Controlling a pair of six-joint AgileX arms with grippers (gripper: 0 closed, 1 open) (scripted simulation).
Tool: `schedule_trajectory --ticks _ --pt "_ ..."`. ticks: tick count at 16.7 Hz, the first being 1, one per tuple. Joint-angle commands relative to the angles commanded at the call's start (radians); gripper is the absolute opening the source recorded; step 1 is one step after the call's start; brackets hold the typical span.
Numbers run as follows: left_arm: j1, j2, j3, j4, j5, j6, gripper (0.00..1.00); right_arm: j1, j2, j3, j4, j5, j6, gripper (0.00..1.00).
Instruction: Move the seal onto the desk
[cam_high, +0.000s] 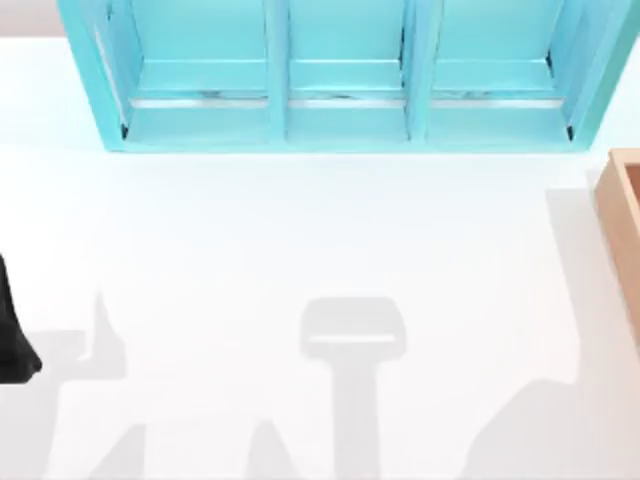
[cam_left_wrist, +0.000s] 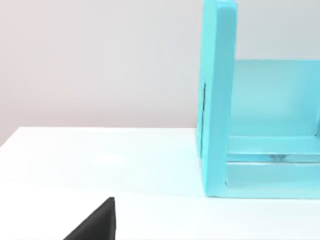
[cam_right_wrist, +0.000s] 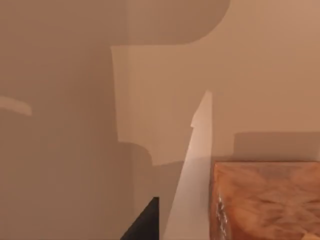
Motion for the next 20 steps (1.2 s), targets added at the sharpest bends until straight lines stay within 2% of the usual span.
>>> schedule_trajectory --ticks 7,17,20 --pt "0.0 0.0 0.0 0.0 0.0 0.0 1.0 0.0 0.0 0.0 0.0 0.0 0.0 0.02" --pt "0.0 0.0 0.0 0.0 0.0 0.0 1.0 0.0 -0.004 0.001 -0.002 0.001 0.003 0.0" --pt "0.0 0.0 0.0 0.0 0.0 0.0 1.0 0.034 -0.059 0.037 -0.057 0.019 0.057 0.0"
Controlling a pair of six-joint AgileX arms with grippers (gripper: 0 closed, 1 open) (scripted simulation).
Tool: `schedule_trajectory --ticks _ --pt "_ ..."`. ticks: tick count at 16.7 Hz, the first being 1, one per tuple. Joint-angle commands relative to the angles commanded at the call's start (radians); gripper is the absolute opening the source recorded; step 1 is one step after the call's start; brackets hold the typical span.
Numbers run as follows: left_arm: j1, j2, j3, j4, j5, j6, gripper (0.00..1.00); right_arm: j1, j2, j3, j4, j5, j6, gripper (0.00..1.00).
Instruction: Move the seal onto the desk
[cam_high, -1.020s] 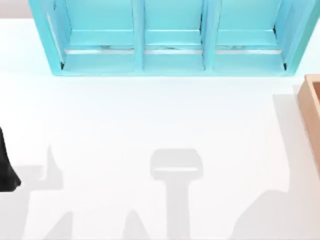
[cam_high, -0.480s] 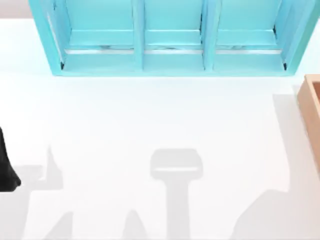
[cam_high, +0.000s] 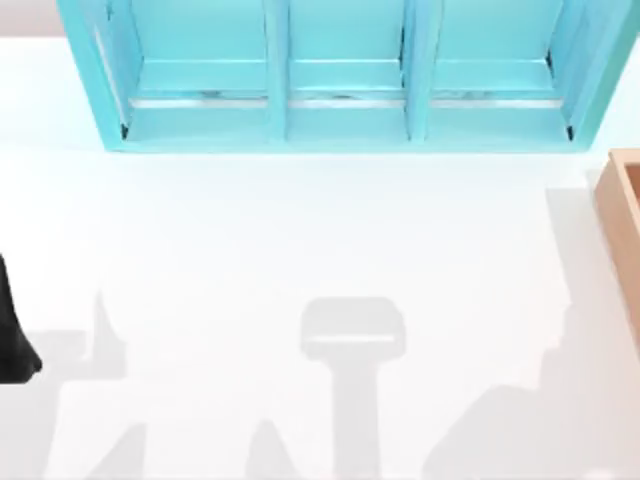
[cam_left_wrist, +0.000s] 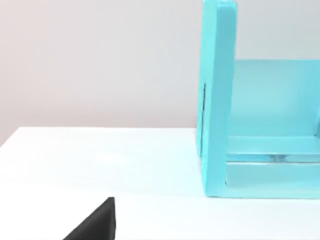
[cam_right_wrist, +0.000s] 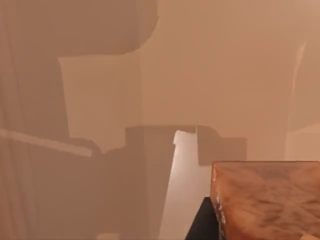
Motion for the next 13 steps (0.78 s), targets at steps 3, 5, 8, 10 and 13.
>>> schedule_trajectory --ticks 3,5,8,10,13 --pt "0.0 0.0 0.0 0.0 0.0 0.0 1.0 0.093 -0.087 0.098 -0.135 0.023 0.105 0.0" --pt "0.0 0.0 0.0 0.0 0.0 0.0 1.0 0.182 -0.134 0.179 -0.254 0.029 0.191 0.0" --pt "0.0 0.0 0.0 0.0 0.0 0.0 1.0 0.327 -0.163 0.291 -0.42 0.026 0.323 0.0" --pt "0.0 0.0 0.0 0.0 0.0 0.0 1.0 0.407 -0.155 0.341 -0.493 0.013 0.394 0.0" --pt "0.0 0.0 0.0 0.0 0.0 0.0 1.0 0.485 -0.127 0.384 -0.541 -0.011 0.461 0.0"
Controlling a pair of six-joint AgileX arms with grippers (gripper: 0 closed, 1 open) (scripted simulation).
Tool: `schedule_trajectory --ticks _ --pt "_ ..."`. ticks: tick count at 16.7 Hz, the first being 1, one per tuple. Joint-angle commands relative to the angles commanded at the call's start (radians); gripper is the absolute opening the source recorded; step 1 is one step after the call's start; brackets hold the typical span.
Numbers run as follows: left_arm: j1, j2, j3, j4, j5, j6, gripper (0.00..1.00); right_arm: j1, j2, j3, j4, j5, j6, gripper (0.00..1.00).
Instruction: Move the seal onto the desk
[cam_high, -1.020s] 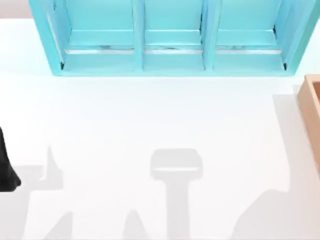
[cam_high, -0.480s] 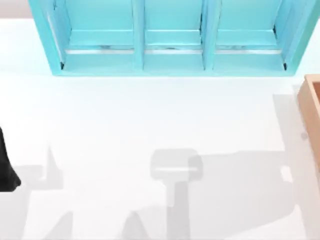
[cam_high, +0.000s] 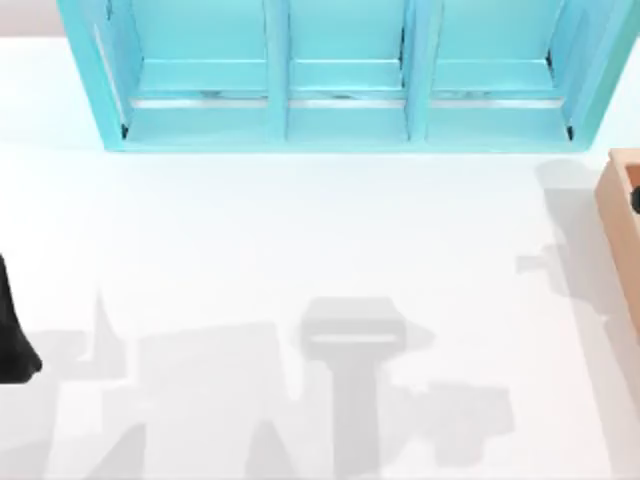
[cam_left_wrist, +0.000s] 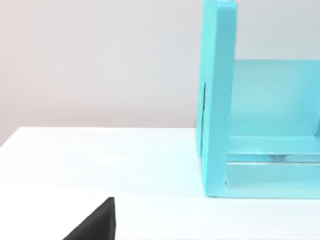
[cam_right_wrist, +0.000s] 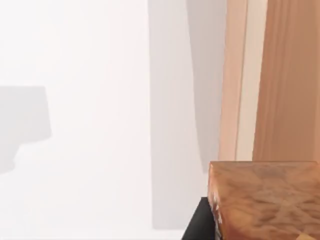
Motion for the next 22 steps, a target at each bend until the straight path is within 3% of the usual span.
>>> schedule_trajectory --ticks 9,22 --pt "0.0 0.0 0.0 0.0 0.0 0.0 1.0 0.023 0.039 0.027 0.013 -0.008 0.033 0.0" --pt "0.0 0.0 0.0 0.0 0.0 0.0 1.0 0.25 0.551 0.274 0.272 -0.002 0.265 0.0"
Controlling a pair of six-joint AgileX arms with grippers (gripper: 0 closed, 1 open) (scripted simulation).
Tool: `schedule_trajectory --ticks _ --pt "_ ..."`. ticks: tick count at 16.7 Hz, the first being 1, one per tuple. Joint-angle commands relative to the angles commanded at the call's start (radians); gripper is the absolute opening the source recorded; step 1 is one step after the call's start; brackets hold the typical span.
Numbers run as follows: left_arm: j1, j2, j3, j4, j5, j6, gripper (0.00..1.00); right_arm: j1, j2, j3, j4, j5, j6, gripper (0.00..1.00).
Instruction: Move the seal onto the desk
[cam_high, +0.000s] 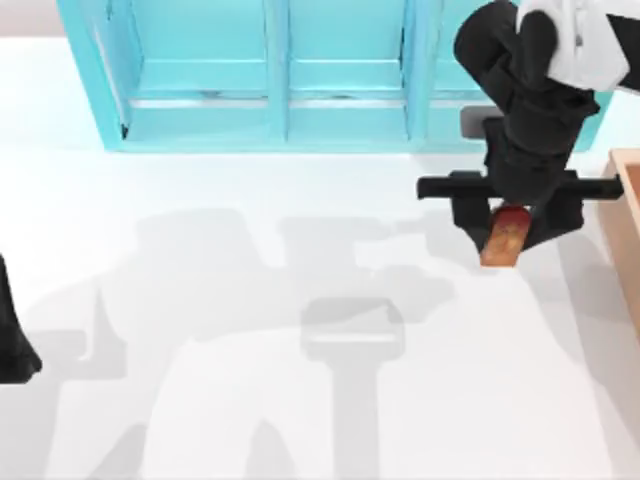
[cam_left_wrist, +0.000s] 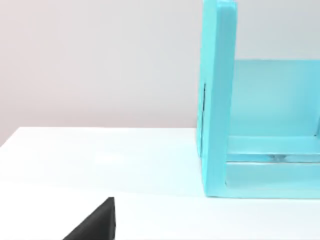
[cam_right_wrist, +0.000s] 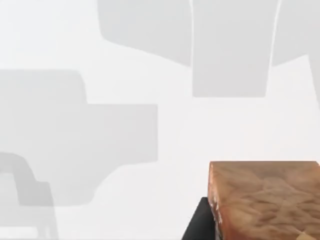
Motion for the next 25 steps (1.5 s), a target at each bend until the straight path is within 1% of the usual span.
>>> schedule_trajectory --ticks 6,13,17,25 --pt "0.0 0.0 0.0 0.0 0.0 0.0 1.0 0.004 0.017 0.001 0.01 -0.001 0.007 0.0" --pt "0.0 0.0 0.0 0.0 0.0 0.0 1.0 0.011 0.068 -0.093 0.158 0.001 0.009 0.0" --pt "0.0 0.0 0.0 0.0 0.0 0.0 1.0 0.011 0.07 -0.096 0.163 0.001 0.009 0.0" --pt "0.0 0.0 0.0 0.0 0.0 0.0 1.0 0.011 0.07 -0.096 0.163 0.001 0.009 0.6"
